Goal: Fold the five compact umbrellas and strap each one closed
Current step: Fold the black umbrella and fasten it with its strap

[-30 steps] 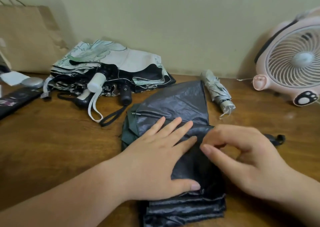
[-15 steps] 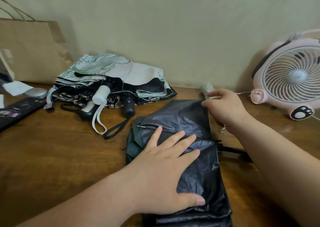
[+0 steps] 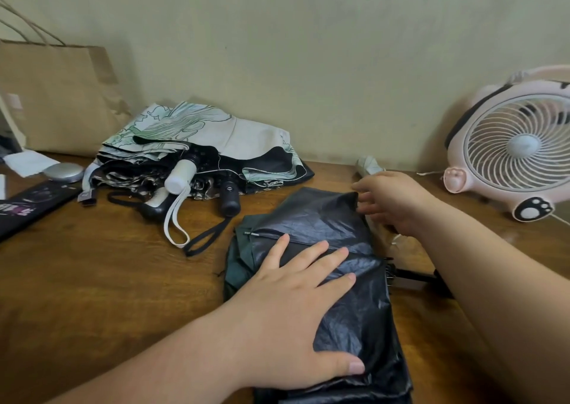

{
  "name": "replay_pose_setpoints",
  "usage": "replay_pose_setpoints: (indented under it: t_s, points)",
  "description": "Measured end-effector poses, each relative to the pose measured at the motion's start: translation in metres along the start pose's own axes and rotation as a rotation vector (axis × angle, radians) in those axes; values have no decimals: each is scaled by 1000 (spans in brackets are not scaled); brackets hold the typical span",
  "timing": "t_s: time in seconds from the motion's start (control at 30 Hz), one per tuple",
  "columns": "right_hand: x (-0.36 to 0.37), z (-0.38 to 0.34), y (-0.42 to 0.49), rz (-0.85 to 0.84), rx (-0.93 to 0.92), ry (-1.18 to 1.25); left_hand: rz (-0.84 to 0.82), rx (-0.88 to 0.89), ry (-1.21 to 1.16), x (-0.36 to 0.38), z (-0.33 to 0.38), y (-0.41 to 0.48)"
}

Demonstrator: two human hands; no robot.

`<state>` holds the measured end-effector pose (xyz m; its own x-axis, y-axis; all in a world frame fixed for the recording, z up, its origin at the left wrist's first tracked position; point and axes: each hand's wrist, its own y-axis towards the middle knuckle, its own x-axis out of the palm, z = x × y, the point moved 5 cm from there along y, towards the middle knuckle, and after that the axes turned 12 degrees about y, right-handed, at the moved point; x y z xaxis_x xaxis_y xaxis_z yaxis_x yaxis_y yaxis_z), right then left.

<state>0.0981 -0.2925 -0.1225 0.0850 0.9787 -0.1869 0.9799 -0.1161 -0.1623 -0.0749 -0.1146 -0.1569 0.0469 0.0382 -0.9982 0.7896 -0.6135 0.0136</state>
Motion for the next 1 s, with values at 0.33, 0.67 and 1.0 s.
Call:
replay_pose_setpoints:
  t_s: [0.33,0.67,1.0]
  points:
    - [-9,-35,-18,17,-262,135,-5,-10,-4,-3,-1,1]
    - [-38,6,-166,-376,-673,53,7,107,41,-6,13,-8]
    - [-29,55,-177,-484,-828,-186,274,-139,-404,-75,-19,-79]
